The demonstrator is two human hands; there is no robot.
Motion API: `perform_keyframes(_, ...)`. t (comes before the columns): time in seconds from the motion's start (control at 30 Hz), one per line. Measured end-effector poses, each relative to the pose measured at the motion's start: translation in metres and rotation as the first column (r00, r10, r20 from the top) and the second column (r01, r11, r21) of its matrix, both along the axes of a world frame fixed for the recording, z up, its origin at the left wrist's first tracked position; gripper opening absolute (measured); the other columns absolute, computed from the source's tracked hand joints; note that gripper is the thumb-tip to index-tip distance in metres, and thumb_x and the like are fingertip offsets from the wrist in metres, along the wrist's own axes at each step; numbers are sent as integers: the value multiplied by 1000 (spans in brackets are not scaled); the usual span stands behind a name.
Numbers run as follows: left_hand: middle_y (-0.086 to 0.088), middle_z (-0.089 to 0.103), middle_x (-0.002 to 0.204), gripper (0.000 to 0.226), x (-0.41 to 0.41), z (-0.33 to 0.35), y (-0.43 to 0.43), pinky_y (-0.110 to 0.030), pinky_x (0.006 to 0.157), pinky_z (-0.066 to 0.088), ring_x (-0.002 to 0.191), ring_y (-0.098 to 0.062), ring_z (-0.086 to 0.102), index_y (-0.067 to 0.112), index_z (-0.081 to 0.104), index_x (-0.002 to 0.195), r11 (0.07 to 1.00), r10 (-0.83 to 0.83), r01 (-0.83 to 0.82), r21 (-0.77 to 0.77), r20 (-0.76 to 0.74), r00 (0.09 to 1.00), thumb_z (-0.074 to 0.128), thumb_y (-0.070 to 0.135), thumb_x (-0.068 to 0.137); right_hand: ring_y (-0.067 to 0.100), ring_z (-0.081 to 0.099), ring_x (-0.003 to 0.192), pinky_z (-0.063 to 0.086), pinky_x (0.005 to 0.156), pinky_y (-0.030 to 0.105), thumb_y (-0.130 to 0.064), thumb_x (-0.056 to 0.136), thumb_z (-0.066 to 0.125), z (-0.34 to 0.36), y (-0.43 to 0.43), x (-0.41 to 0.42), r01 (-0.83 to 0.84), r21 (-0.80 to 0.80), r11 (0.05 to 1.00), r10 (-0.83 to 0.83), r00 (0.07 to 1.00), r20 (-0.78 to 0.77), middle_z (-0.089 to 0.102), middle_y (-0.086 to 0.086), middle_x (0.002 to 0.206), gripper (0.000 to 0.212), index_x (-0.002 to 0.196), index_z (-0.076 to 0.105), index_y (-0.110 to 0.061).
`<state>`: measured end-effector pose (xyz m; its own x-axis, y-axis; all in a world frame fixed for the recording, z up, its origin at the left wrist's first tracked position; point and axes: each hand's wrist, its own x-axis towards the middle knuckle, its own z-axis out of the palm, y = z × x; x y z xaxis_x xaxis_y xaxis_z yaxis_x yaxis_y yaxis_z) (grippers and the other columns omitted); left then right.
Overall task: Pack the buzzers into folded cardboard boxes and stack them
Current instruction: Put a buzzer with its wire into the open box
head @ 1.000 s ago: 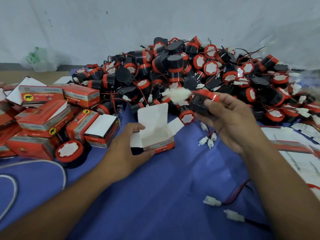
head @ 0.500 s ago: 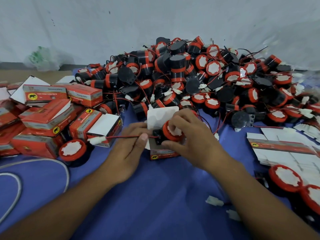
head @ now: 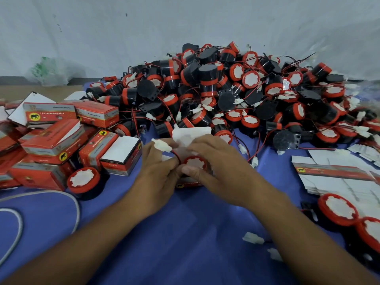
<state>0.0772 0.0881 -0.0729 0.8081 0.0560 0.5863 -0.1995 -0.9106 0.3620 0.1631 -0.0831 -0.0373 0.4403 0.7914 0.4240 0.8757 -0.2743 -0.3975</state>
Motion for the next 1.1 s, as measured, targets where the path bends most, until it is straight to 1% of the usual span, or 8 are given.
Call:
perform_keyframes(0.1, -20, 59, 108, 29, 2, 3, 4, -42, 91, 38, 105, -43, 52, 0, 71, 97, 999, -43, 45, 15, -105, 994, 45, 9, 90, 9, 58, 96, 46, 83, 19, -23, 100, 61, 2, 8, -11, -107, 173, 979, 121, 990, -73, 63, -1, 110, 35, 134, 58, -17)
perform_keyframes(0.23, -13, 55, 100, 22, 2, 5, 7, -37, 80, 46, 95, -28, 52, 0, 70, 98, 988, -156, 155, -17, -88, 984, 56, 15, 90, 7, 58, 83, 46, 75, 19, -8, 98, 62, 3, 14, -18, -133, 273, 953, 155, 986, -60, 65, 1, 93, 16, 112, 71, -7)
perform_keyframes(0.33, 7, 59, 103, 7, 1, 0, 10, -12, 82, 46, 93, -1, 56, 19, 76, 86, 941, -138, 103, -321, -88, 987, 70, 18, 90, 11, 57, 76, 44, 70, 20, -2, 95, 62, 2, 13, -12, 28, 304, 952, 15, 990, -139, 63, 1, 85, 9, 92, 69, -6)
perform_keyframes(0.43, 5, 66, 102, 8, 2, -3, 14, -26, 87, 51, 97, -8, 64, 24, 76, 90, 839, -87, 23, -544, -92, 992, 69, 25, 87, 13, 56, 78, 43, 72, 19, -2, 93, 65, -3, 11, -6, 145, 222, 964, -121, 986, -117, 64, 4, 90, 7, 92, 71, -4)
perform_keyframes(0.6, 4, 60, 105, 15, -1, -6, 12, -14, 87, 45, 99, -6, 59, 15, 78, 90, 963, -89, 72, -258, -52, 995, 68, 5, 91, 25, 65, 93, 51, 86, 36, 0, 95, 60, -6, 10, -2, 137, 44, 990, -134, 989, -65, 71, 11, 105, 19, 106, 75, -1)
perform_keyframes(0.73, 3, 52, 108, 22, 0, -6, 7, -13, 84, 43, 98, -7, 54, 11, 77, 89, 984, -87, 74, -163, -79, 993, 59, 23, 90, 26, 60, 97, 48, 86, 38, -9, 100, 52, -5, 7, -3, 32, -112, 993, -34, 999, -16, 56, 11, 125, 25, 117, 67, 2)
perform_keyframes(0.87, 1, 52, 113, 37, -1, -8, 10, -18, 88, 46, 103, -13, 54, 9, 76, 96, 990, -127, 121, -76, -81, 989, 49, 34, 95, 21, 54, 85, 48, 79, 37, -31, 103, 48, -5, 8, -7, 6, -169, 986, -14, 999, -48, 42, 3, 120, 34, 106, 65, -2)
perform_keyframes(1.1, 4, 50, 120, 49, 1, -10, 12, -7, 90, 40, 105, 8, 50, 15, 59, 124, 976, -32, 40, -213, 43, 999, 80, 30, 82, 21, 65, 83, 51, 75, 29, -11, 95, 65, -11, 17, -12, 104, 111, 988, -111, 992, 58, 63, 10, 113, 16, 100, 76, -1)
